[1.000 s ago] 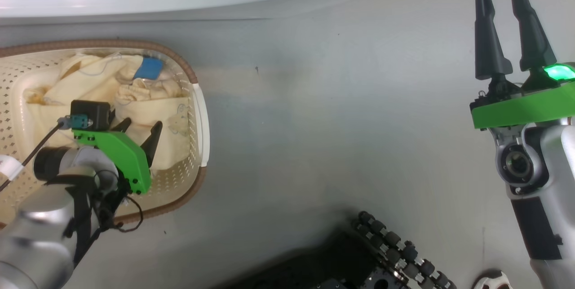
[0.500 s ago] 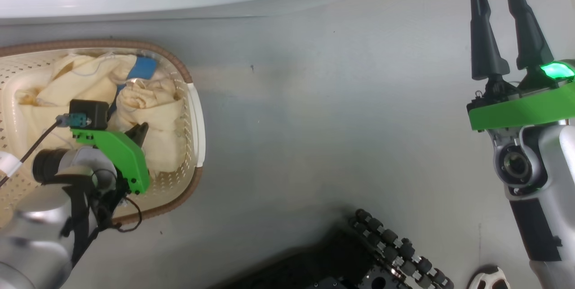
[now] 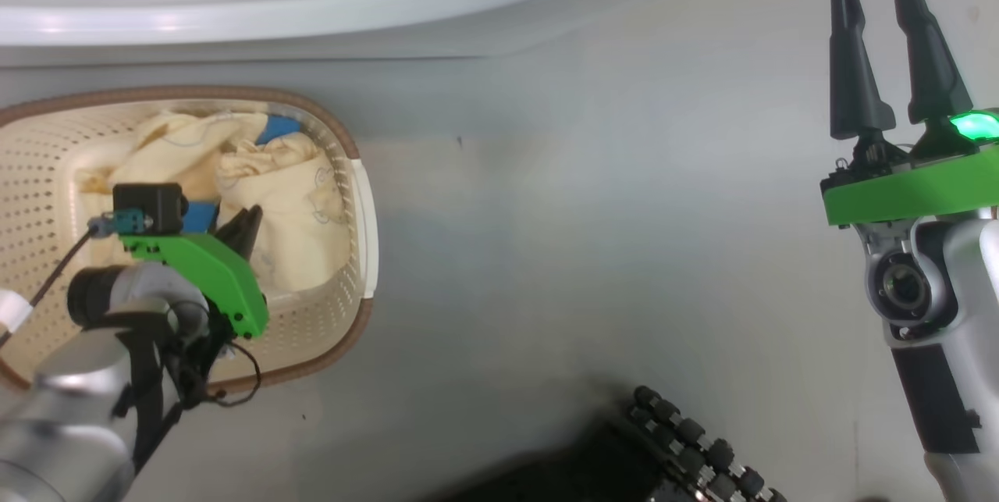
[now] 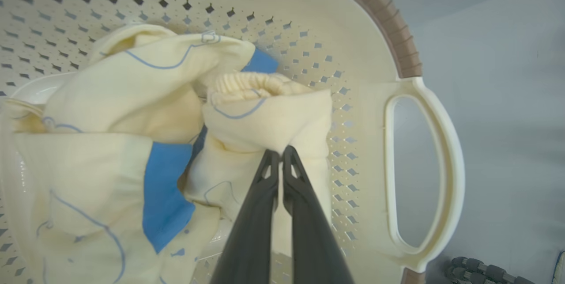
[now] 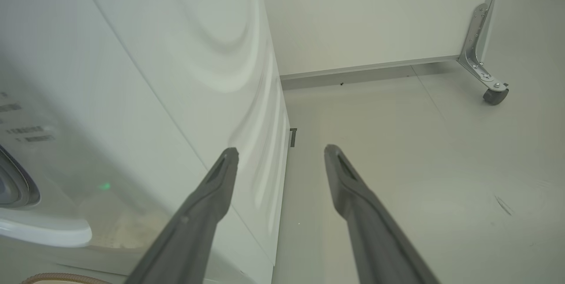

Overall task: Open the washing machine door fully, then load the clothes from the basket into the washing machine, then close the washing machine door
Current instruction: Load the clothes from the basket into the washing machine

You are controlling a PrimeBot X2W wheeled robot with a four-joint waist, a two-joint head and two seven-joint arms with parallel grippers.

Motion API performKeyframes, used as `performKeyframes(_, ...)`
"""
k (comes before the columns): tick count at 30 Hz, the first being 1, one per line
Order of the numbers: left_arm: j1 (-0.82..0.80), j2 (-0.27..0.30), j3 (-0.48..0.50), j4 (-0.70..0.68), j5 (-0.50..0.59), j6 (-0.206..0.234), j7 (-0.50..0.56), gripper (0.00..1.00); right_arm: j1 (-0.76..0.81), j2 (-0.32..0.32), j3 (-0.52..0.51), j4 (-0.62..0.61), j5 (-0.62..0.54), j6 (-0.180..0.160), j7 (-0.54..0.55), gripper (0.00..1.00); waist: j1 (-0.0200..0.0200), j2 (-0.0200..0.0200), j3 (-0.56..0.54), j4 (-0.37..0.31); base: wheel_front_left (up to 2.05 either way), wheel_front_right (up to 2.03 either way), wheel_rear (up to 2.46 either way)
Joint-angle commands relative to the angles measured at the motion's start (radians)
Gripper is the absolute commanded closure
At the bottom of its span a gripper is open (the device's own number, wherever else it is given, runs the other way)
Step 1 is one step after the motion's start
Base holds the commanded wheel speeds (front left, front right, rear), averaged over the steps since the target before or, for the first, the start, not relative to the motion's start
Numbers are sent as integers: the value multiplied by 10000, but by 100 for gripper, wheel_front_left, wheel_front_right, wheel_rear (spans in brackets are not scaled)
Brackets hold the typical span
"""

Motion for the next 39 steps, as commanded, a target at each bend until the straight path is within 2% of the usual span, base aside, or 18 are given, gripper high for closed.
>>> performKeyframes(1, 324, 97, 158, -160, -55, 2, -179, 100, 417, -243, 13, -216, -51, 104, -94, 0, 0, 0, -379, 217, 0, 0, 0)
performKeyframes(7, 735, -55, 232, -363, -158, 2, -407, 100, 686, -406, -41, 13, -22, 104, -94, 0, 0, 0, -1220, 610, 0, 0, 0)
performKeyframes(10, 845, -120, 601, -569, 8, 2, -424, 100, 840, -474, -97, 126, -5, 104, -94, 0, 0, 0, -1609, 821, 0, 0, 0)
performKeyframes(19, 1688, -292, 2314, -1143, 1422, 2, -429, 100, 1398, -656, -194, 402, 30, 104, -94, 0, 0, 0, -2706, 1324, 0, 0, 0)
performKeyframes(28, 2897, -393, 4442, -1872, 3323, 2, -430, 100, 1953, -859, -208, 709, 82, 104, -94, 0, 0, 0, -3920, 1681, 0, 0, 0)
performKeyframes(39, 4379, -568, 6808, -3352, 5286, 2, -430, 100, 2664, -1067, -293, 964, 141, 104, -94, 0, 0, 0, -5253, 2010, 0, 0, 0)
